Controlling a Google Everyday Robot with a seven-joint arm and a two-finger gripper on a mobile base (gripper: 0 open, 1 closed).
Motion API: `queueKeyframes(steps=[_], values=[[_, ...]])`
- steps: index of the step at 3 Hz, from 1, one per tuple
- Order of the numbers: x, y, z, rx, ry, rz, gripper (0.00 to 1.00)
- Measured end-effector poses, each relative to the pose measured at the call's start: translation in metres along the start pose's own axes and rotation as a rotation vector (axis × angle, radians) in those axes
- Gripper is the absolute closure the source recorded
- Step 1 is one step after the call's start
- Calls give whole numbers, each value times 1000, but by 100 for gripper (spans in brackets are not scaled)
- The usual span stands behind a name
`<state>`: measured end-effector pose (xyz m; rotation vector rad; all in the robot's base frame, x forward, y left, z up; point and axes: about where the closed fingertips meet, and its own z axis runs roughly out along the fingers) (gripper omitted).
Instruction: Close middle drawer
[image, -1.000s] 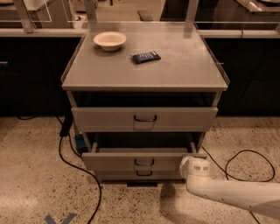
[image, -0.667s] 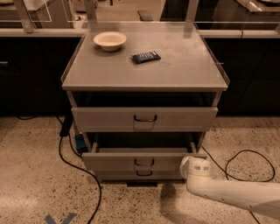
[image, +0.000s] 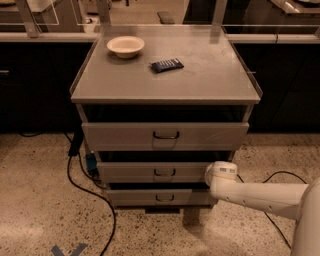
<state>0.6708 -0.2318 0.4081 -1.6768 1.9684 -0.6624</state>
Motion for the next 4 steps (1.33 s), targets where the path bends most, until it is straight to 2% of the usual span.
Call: queueKeyframes(steps=[1,2,3,4], values=[[0,0,0,0,0,0,100],[8,-2,-29,13,-39,39,100],[23,1,-71,45,-155,164,100],[36,7,-110,70,-211,259,100]])
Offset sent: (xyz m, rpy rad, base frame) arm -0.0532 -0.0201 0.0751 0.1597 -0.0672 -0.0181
